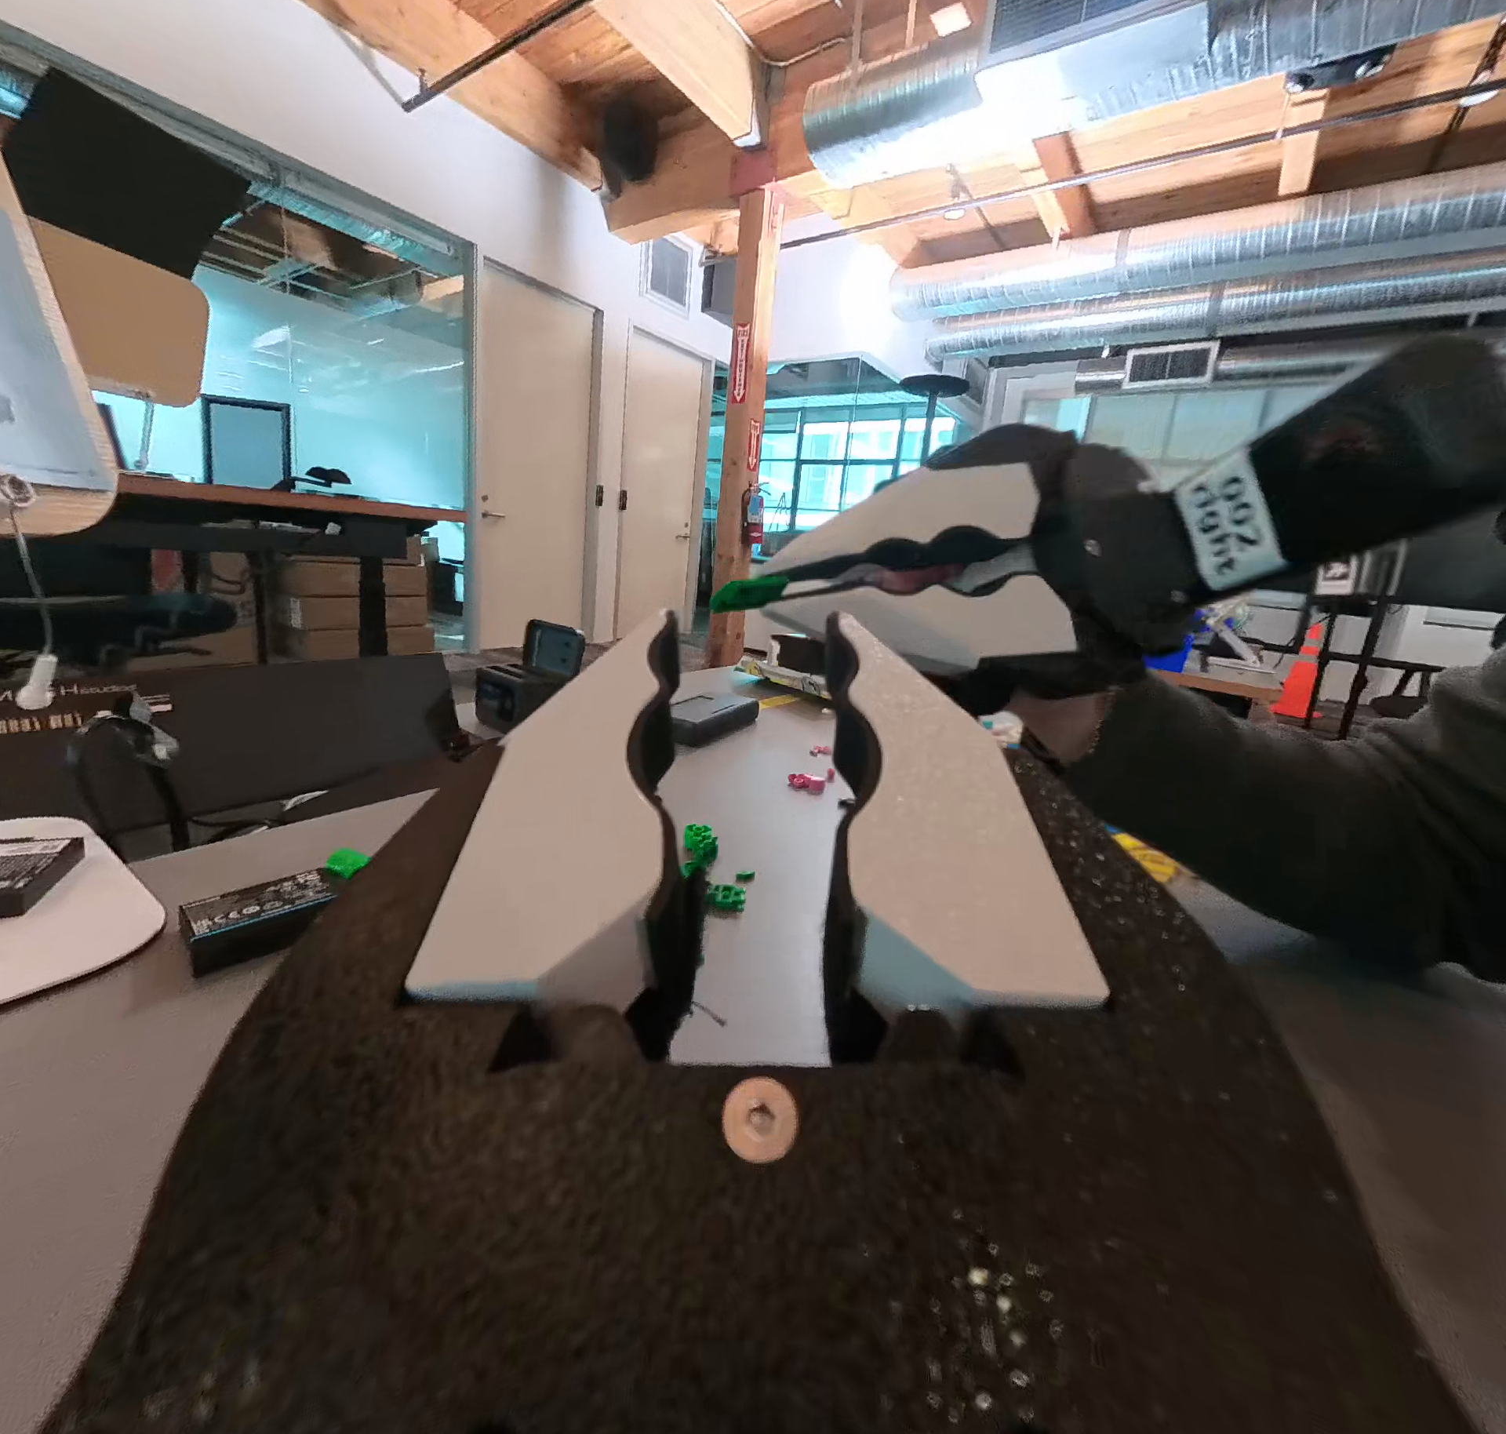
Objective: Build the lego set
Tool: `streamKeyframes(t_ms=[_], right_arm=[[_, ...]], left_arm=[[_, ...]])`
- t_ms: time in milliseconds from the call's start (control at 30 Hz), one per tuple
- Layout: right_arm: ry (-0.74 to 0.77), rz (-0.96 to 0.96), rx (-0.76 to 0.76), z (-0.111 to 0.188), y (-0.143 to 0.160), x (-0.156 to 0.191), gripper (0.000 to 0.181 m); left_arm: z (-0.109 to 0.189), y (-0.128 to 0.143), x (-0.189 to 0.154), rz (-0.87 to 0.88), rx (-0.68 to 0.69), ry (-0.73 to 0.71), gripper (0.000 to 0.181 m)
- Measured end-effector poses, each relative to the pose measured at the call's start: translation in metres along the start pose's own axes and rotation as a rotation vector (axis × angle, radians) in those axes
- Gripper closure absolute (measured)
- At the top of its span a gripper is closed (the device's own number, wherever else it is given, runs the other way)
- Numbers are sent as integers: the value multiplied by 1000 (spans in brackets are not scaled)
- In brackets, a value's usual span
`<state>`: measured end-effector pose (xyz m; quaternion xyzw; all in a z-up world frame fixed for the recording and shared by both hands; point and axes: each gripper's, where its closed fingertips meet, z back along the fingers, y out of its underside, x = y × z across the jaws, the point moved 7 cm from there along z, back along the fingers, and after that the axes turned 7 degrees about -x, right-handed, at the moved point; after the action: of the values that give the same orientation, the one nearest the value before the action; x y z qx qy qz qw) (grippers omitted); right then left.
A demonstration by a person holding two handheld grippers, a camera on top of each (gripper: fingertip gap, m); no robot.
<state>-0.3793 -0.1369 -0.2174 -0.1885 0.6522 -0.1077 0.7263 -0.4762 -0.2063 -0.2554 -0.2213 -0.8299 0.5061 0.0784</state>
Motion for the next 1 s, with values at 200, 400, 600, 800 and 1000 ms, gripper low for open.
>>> streamKeyframes(t_ms=[200, 400, 600, 800, 1000], right_arm=[[12, 327, 101, -11, -10, 20, 179], [16, 401, 144, -14, -7, 24, 179], [15, 449, 175, -15, -5, 27, 179], [39, 461, 166, -16, -5, 28, 179], [79, 437, 119, -16, -8, 26, 178]], left_arm=[[0, 2, 2, -18, 10, -48, 158], [-1, 5, 1, -43, 44, -55, 165], [-1, 7, 3, -76, 88, -78, 167], [0, 5, 4, -75, 89, -87, 168], [1, 1, 4, -45, 39, -60, 168]])
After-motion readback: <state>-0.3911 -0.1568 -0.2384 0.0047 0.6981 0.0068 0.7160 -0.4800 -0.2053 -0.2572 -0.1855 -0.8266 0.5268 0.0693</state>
